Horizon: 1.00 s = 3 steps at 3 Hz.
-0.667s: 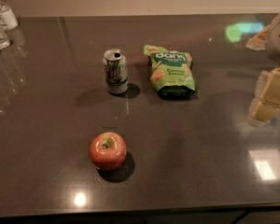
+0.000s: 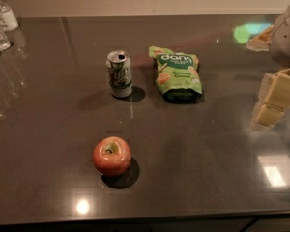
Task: Pick apple
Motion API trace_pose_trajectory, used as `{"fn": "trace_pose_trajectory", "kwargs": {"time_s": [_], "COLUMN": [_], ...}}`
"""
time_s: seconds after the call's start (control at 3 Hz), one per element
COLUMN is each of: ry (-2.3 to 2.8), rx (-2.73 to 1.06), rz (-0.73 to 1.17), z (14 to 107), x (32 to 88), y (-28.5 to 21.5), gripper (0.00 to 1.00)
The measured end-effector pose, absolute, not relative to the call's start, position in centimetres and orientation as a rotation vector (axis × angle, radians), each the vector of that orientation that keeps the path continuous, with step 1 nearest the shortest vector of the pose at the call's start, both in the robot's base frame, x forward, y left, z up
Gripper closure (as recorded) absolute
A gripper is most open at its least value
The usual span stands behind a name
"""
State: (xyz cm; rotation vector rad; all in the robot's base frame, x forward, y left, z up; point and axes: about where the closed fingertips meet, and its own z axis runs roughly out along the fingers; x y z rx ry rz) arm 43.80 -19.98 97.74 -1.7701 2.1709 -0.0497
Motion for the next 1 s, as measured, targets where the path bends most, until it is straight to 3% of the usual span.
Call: {"fn": "trace_pose_trajectory", "kwargs": {"time_s": [1.0], "ry": [1.925], "rx": [-1.970], "rz": [0.150], "z": [93.9], "x": [43.4], "y": [-11.1], "gripper": [0.00]}}
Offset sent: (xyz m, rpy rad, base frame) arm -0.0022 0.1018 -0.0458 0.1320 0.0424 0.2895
